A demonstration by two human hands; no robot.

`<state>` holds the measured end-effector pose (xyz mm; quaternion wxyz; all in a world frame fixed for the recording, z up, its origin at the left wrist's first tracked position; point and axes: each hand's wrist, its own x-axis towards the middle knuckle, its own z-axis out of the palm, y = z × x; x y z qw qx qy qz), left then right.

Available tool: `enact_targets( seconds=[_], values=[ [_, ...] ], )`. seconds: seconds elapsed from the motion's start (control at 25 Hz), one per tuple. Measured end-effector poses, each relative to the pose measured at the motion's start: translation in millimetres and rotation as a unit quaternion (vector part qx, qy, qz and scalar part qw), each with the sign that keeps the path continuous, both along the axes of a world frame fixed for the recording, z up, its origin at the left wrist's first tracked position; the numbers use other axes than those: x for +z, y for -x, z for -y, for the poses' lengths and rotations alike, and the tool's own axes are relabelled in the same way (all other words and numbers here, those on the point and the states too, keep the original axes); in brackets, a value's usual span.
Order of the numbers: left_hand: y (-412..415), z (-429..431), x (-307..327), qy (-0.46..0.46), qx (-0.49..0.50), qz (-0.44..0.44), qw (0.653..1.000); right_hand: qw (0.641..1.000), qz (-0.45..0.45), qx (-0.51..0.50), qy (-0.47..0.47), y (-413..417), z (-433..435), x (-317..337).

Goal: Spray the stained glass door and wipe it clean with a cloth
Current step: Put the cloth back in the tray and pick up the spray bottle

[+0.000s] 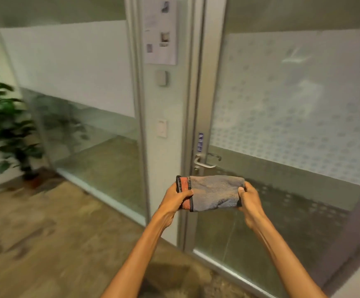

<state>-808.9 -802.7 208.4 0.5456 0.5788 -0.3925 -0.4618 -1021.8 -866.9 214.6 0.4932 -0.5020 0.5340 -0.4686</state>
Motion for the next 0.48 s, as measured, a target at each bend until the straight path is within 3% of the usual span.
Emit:
enact_targets(
  seconds=[0.28,0.48],
  values=[
    [-139.9,-146.4,-31.9,-0.065,0.235,0.061,0.968,0.979,-0.028,0.200,-0.032,-188.1,-55.0,-63.7],
    [-239.9,-292.6,-38.2,-0.112,0.365,0.067,0.922,0.936,-0.056,0.346,-0.028,-341.5,-154.7,-85.6]
  ],
)
